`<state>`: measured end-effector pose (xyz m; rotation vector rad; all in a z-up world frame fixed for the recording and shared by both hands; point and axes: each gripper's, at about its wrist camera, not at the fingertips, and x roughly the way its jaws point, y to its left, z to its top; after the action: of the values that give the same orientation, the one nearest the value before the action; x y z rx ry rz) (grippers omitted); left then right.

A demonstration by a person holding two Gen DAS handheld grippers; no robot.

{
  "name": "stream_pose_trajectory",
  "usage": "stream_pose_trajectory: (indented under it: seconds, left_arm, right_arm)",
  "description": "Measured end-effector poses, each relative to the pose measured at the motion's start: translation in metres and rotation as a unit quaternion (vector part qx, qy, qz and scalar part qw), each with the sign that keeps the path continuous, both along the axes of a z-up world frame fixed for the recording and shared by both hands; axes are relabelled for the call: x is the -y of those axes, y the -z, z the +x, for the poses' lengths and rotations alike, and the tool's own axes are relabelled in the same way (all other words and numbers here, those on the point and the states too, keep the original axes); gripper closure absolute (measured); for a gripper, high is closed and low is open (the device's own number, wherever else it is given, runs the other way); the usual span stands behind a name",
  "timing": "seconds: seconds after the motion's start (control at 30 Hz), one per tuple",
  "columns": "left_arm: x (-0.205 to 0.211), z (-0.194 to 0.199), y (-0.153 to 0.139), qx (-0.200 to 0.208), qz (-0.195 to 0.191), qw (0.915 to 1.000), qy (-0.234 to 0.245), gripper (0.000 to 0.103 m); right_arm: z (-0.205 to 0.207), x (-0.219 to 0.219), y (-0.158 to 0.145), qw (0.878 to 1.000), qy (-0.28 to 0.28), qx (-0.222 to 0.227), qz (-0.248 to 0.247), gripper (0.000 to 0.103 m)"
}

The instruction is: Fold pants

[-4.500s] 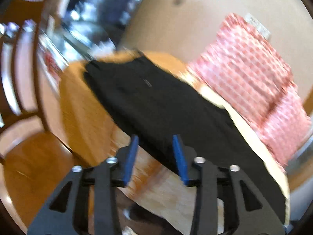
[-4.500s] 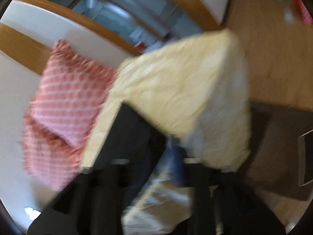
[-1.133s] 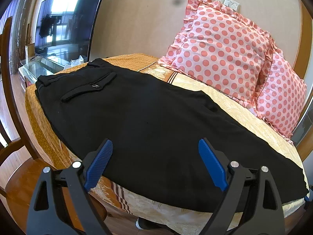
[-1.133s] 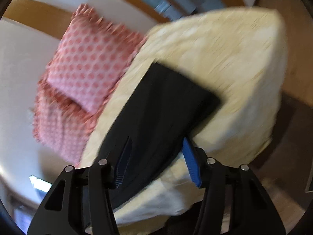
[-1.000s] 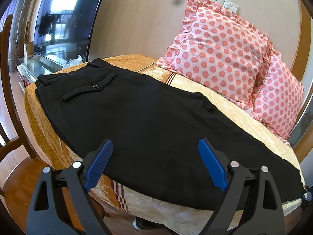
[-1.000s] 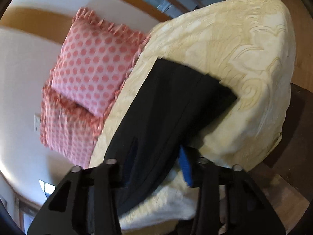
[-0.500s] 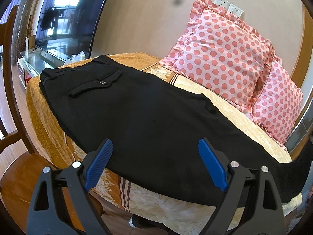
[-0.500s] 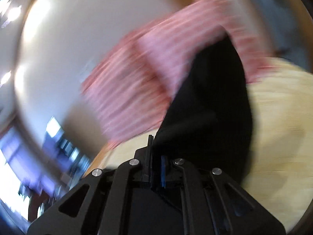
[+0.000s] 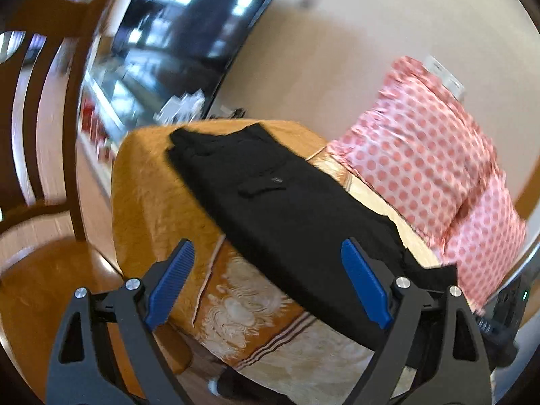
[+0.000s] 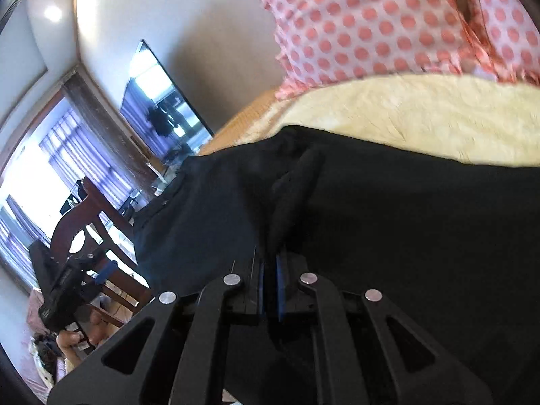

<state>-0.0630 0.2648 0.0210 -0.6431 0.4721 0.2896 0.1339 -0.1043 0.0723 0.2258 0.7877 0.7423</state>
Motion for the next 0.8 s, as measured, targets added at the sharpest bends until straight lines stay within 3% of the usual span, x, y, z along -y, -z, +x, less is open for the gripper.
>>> stream_pose_trajectory:
  seconds: [0.13,0.37,0.43,0.5,0.53,0.57,0.7,0.8]
  left_arm:
    - [-0.012,0.004,0.013,-0.003,-0.045,0.9990,0.004,0.015]
    - [-0.015,0.009,0.015,-0.002,-0.056,0.9983,0.012,0.015]
    - [-0.017,0.012,0.015,0.002,-0.066,0.9977,0.017,0.015]
    - [-0.019,0.015,0.014,0.003,-0.071,0.9972,0.020,0.015]
    - [-0.020,0.016,0.014,0.002,-0.073,0.9971,0.021,0.015]
    - [-0.022,0.017,0.013,0.002,-0.076,0.9969,0.021,0.015]
    - [-0.032,0.024,0.013,0.008,-0.099,0.9946,0.028,0.015]
    - [-0.042,0.032,0.010,0.010,-0.116,0.9928,0.031,0.015]
  right_arm:
    - [0.001,-0.011,0.005,1.000,-0.003,0.002,-0.011,0.097]
    - [-0.026,-0.045,0.010,0.995,-0.035,0.060,-0.078,0.095]
    - [-0.033,-0.056,0.017,0.990,-0.048,0.068,-0.118,0.088]
    - [-0.039,-0.059,0.013,0.989,-0.068,0.072,-0.106,0.064]
    - [-0.039,-0.060,0.012,0.990,-0.076,0.066,-0.095,0.042]
    - [-0.040,-0.061,0.011,0.991,-0.085,0.059,-0.083,0.030]
    - [-0.053,-0.072,0.014,0.985,-0.106,0.085,-0.106,0.028]
    - [-0.047,-0.058,0.011,0.992,-0.104,0.052,-0.049,0.029]
